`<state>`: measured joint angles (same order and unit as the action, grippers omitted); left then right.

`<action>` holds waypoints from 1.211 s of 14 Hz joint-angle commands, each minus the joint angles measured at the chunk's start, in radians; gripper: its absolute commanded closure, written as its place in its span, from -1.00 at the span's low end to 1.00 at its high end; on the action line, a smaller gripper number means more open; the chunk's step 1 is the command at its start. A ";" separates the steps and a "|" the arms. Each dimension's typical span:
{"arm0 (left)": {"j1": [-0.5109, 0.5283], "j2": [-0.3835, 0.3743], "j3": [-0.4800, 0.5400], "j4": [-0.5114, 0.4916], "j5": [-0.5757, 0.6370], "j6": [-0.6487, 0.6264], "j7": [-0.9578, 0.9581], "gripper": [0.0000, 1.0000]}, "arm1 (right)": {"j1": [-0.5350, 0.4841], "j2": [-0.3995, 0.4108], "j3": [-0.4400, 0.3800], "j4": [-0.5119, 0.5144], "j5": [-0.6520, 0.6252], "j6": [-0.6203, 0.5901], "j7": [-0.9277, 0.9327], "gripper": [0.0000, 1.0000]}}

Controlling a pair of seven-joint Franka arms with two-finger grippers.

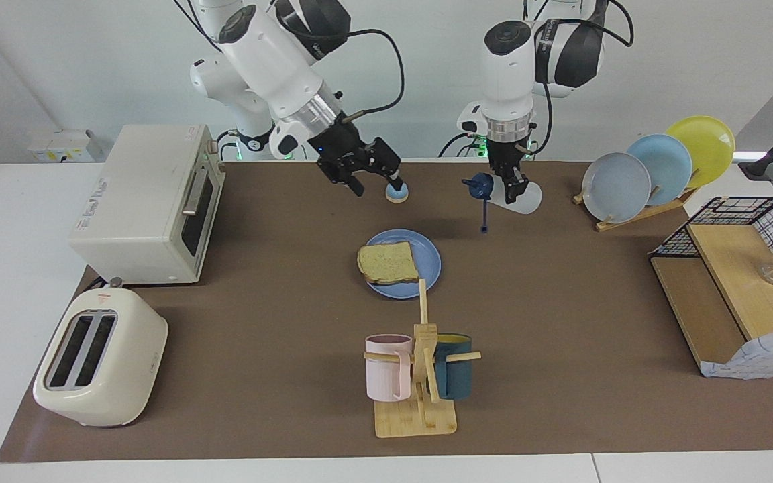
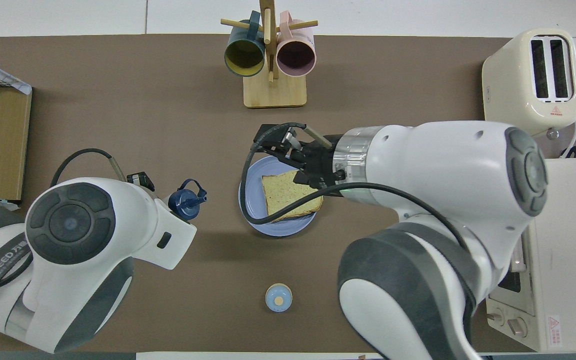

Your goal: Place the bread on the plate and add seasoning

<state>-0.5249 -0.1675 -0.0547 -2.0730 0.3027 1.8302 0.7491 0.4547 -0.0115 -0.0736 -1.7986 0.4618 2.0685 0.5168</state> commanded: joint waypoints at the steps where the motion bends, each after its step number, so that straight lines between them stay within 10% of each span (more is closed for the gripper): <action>1: -0.033 0.132 -0.033 0.137 0.099 -0.109 -0.091 1.00 | -0.106 -0.007 0.009 0.127 -0.188 -0.248 -0.106 -1.00; 9: -0.300 0.501 -0.030 0.439 0.343 -0.447 -0.206 1.00 | -0.268 0.169 0.021 0.427 -0.500 -0.527 -0.441 -1.00; 11: -0.339 0.629 -0.027 0.581 0.372 -0.555 -0.211 1.00 | -0.297 0.133 0.021 0.376 -0.482 -0.527 -0.443 -1.00; 17: -0.377 0.640 -0.025 0.600 0.424 -0.638 -0.211 1.00 | -0.383 -0.030 0.026 0.124 -0.480 -0.522 -0.512 -1.00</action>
<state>-0.8850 0.4620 -0.0935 -1.5008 0.7007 1.2354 0.5345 0.0877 0.0432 -0.0693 -1.5689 -0.0069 1.5317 0.0144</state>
